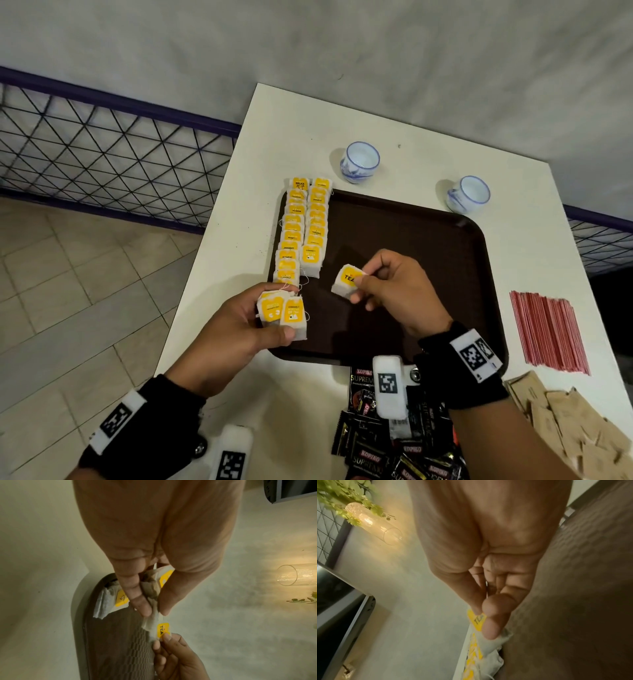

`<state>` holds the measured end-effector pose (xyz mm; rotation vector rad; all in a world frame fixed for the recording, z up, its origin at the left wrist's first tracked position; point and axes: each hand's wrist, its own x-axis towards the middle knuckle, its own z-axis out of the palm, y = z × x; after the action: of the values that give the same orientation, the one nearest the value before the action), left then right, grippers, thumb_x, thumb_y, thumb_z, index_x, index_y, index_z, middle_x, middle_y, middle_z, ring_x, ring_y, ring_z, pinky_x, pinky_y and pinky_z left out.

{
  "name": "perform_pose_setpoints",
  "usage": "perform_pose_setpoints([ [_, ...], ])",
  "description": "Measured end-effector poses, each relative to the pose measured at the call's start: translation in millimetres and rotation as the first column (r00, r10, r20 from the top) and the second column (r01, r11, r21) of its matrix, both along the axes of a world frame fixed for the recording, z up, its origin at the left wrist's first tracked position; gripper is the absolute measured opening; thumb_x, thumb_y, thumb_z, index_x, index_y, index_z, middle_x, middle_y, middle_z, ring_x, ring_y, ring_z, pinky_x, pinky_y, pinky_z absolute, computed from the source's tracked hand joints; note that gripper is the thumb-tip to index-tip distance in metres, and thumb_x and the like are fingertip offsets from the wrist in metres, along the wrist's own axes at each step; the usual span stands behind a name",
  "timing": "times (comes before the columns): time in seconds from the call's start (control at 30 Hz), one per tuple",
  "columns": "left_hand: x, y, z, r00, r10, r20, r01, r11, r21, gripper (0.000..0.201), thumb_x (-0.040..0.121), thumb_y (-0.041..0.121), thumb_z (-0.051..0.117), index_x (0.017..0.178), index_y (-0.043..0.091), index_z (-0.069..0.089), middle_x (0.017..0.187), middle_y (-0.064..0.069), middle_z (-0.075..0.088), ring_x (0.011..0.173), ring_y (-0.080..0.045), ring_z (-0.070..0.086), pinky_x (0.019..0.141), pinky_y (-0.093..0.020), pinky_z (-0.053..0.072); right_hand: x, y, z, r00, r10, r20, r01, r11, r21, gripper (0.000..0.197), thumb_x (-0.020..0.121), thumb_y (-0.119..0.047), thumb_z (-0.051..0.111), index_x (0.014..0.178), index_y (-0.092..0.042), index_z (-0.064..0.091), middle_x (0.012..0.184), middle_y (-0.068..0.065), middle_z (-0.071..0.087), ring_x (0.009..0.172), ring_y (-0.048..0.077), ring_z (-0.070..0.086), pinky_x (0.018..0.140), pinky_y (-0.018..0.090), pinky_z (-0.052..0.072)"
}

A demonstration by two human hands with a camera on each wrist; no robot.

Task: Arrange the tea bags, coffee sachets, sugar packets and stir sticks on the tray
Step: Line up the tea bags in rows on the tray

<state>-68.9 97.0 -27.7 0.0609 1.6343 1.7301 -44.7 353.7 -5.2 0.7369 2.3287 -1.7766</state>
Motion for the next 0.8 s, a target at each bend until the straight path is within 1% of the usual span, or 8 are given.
perform_pose_setpoints([
  [0.13, 0.4, -1.6, -2.7, 1.000, 0.012, 0.015, -0.013, 1.000, 0.006, 0.054, 0.082, -0.011, 0.073, 0.123, 0.023, 0.067, 0.112, -0.003, 0.076, 0.103, -0.021, 0.073, 0.075, -0.027, 0.059, -12.1, -10.3, -10.5, 0.998, 0.047, 0.043, -0.043, 0.995, -0.088, 0.016, 0.090, 0.005, 0.066, 0.084, -0.005, 0.055, 0.071, 0.023, 0.068, 0.063, 0.029, 0.071, 0.047, 0.026, 0.052],
  [0.2, 0.4, -3.4, -4.5, 1.000, 0.015, 0.020, -0.016, 1.000, 0.003, 0.054, 0.082, -0.010, 0.073, 0.123, 0.024, 0.066, 0.112, -0.002, 0.076, 0.103, -0.021, 0.073, 0.076, -0.028, 0.059, -17.7, -15.1, -14.9, 0.994, 0.078, 0.071, -0.070, 0.992, -0.104, 0.016, 0.090, 0.005, 0.066, 0.086, -0.005, 0.055, 0.069, 0.021, 0.067, 0.062, 0.029, 0.071, 0.047, 0.027, 0.053],
  [0.37, 0.0, -6.3, -7.6, 0.999, 0.018, 0.032, -0.018, 1.000, 0.007, 0.054, 0.081, -0.008, 0.074, 0.124, 0.023, 0.066, 0.114, -0.003, 0.076, 0.104, -0.022, 0.072, 0.077, -0.028, 0.058, -33.2, -24.8, -23.6, 0.980, 0.136, 0.143, -0.122, 0.987, -0.105, 0.012, 0.091, 0.003, 0.066, 0.090, -0.004, 0.056, 0.062, 0.011, 0.067, 0.058, 0.023, 0.070, 0.047, 0.025, 0.052],
  [0.5, -0.1, -6.5, -8.7, 0.999, 0.015, 0.035, -0.015, 1.000, 0.022, 0.053, 0.081, -0.011, 0.073, 0.123, 0.021, 0.066, 0.111, -0.005, 0.077, 0.100, -0.020, 0.073, 0.074, -0.026, 0.057, -45.3, -30.8, -26.1, 0.979, 0.136, 0.154, -0.123, 0.988, -0.089, 0.012, 0.091, 0.001, 0.067, 0.091, -0.004, 0.057, 0.066, 0.013, 0.065, 0.057, 0.021, 0.069, 0.045, 0.024, 0.051],
  [0.63, -0.5, -7.1, -10.2, 0.999, 0.002, 0.040, -0.004, 0.999, 0.036, 0.053, 0.081, -0.010, 0.074, 0.124, 0.019, 0.066, 0.112, -0.007, 0.076, 0.102, -0.022, 0.073, 0.075, -0.026, 0.057, -51.8, -36.3, -28.7, 0.981, 0.119, 0.155, -0.110, 0.992, -0.065, 0.012, 0.091, 0.001, 0.067, 0.091, -0.003, 0.057, 0.069, 0.013, 0.065, 0.056, 0.022, 0.068, 0.044, 0.025, 0.049],
  [0.7, -0.5, -6.8, -12.2, 0.999, -0.003, 0.039, 0.001, 0.999, 0.045, 0.056, 0.077, -0.006, 0.080, 0.124, 0.020, 0.066, 0.113, -0.007, 0.076, 0.102, -0.022, 0.072, 0.076, -0.027, 0.057, -52.6, -38.4, -30.7, 0.982, 0.115, 0.152, -0.112, 0.993, -0.027, 0.012, 0.090, 0.001, 0.067, 0.089, -0.005, 0.057, 0.069, 0.011, 0.064, 0.055, 0.022, 0.068, 0.043, 0.025, 0.049],
  [0.73, -0.6, -6.5, -13.0, 0.999, -0.005, 0.037, 0.003, 0.999, 0.048, 0.057, 0.073, -0.001, 0.081, 0.124, 0.020, 0.066, 0.113, -0.007, 0.076, 0.102, -0.023, 0.072, 0.076, -0.028, 0.057, -52.7, -39.1, -31.7, 0.982, 0.116, 0.150, -0.117, 0.993, -0.001, 0.012, 0.090, 0.001, 0.067, 0.088, -0.006, 0.057, 0.068, 0.010, 0.064, 0.055, 0.022, 0.067, 0.043, 0.025, 0.048],
  [0.8, -0.8, -6.2, -13.9, 0.999, -0.003, 0.037, 0.001, 0.998, 0.055, 0.059, 0.069, 0.007, 0.078, 0.125, 0.020, 0.066, 0.114, -0.008, 0.075, 0.103, -0.024, 0.072, 0.077, -0.030, 0.057, -52.8, -39.5, -32.3, 0.981, 0.118, 0.153, -0.126, 0.991, 0.042, 0.012, 0.089, -0.001, 0.068, 0.088, -0.006, 0.057, 0.067, 0.008, 0.063, 0.056, 0.022, 0.067, 0.044, 0.025, 0.048],
])
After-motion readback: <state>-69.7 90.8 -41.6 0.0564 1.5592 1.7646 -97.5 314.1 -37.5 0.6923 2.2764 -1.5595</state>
